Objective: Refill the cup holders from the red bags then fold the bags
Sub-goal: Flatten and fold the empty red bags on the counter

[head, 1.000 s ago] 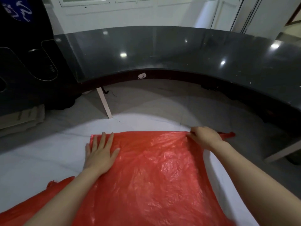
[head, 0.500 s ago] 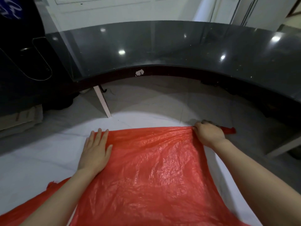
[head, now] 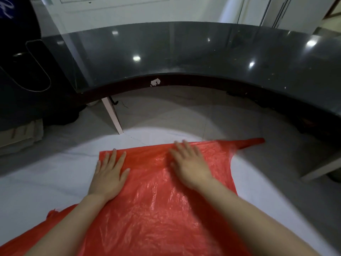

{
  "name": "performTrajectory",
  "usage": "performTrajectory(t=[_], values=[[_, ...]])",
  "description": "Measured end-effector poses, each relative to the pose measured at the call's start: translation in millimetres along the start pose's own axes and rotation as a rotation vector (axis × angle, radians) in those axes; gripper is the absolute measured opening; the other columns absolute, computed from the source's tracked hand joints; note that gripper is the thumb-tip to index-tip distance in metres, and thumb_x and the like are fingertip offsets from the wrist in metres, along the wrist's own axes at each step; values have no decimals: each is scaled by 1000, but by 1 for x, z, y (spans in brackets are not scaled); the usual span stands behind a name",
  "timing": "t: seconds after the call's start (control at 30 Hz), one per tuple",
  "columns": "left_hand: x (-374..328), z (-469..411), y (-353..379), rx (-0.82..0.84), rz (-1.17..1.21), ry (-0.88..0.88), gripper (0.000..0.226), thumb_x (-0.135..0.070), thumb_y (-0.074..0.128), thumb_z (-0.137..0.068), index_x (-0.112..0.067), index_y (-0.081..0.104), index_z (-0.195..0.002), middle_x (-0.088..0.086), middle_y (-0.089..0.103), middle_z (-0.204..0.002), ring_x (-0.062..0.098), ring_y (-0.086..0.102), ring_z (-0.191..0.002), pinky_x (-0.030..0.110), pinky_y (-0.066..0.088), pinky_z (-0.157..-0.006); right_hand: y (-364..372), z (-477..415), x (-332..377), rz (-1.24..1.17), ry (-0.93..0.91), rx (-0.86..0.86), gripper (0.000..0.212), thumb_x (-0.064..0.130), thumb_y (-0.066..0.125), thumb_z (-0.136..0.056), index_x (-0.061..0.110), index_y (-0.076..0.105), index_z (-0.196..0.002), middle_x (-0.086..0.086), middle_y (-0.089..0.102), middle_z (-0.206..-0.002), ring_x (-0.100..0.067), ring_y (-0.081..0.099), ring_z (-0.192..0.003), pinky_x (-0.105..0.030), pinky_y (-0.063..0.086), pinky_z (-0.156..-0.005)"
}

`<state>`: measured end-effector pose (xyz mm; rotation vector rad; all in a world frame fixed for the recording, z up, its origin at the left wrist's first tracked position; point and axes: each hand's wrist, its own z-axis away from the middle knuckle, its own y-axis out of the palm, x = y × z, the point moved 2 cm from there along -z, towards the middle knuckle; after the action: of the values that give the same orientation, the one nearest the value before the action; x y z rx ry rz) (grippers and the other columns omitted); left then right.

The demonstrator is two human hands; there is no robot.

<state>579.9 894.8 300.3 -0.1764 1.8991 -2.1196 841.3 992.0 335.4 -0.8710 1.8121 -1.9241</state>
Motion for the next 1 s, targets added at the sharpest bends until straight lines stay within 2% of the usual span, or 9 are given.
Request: performTrajectory(t=[0.07,0.17,0.4,0.5,0.57,0.67,0.83,0.9,1.0], values=[[1,-2,0,15,10,-26,73,-67,2,-82,-36,-13,-146,2,-15,-158,22,-17,-145,37,-9,-117,15,-1,18,-12,-48,111,58,56,27,-96,37,17,-150,3,-2,-161,-26,-12,-147,-54,-12,-112],[3,-4,0,30,8,-59,67,-68,6,-85,-43,-13,-145,5,-16,-158,27,-19,-144,41,-8,-117,26,-4,4,7,78,199,67,72,20,-88,48,0,-148,2,-18,-159,-34,-26,-141,-57,-16,-112],[3,-7,0,68,8,-91,70,-74,-1,-78,-51,-15,-142,4,-18,-158,32,-19,-144,44,-7,-117,10,15,-84,22,439,107,74,79,21,-82,49,4,-148,-17,-8,-159,-38,-12,-145,-50,-6,-116],[0,-11,-4,116,8,-107,69,-75,6,-82,-50,-12,-144,3,-19,-158,36,-16,-143,48,-4,-118,2,21,-99,53,534,114,76,79,19,-83,45,6,-149,-18,-5,-159,-41,-9,-144,-53,-4,-114],[-2,-15,-14,90,21,-122,72,-77,15,-83,-50,-12,-144,-1,-21,-157,36,-17,-143,50,-5,-116,-7,20,-93,65,518,71,75,74,22,-86,38,9,-150,-14,1,-160,-40,-5,-145,-53,-1,-114],[-13,-12,-31,-36,65,-91,74,-75,17,-84,-47,-12,-145,-7,-22,-156,25,-22,-143,51,-3,-115,-16,16,-63,42,387,-4,72,66,26,-92,31,9,-152,-6,4,-161,-31,-5,-147,-51,-1,-116],[-16,23,-49,-89,247,-26,71,-55,29,-95,-28,-5,-152,-2,-13,-159,17,-8,-147,47,12,-118,-13,21,7,-96,242,4,70,56,33,-95,25,10,-153,-4,0,-162,-23,-7,-148,-43,0,-118],[-6,41,-52,-92,292,-20,72,-46,36,-97,-21,-3,-152,2,-11,-159,19,-2,-147,39,12,-119,-9,28,31,-119,222,22,70,55,34,-96,25,8,-153,-4,-2,-161,-23,-9,-148,-42,0,-118],[11,67,-53,-58,378,-51,70,-34,41,-99,-19,-1,-153,6,-7,-160,26,8,-147,39,18,-117,-6,40,57,-145,227,44,70,53,35,-97,23,8,-154,-5,-4,-161,-24,-9,-147,-41,2,-118]])
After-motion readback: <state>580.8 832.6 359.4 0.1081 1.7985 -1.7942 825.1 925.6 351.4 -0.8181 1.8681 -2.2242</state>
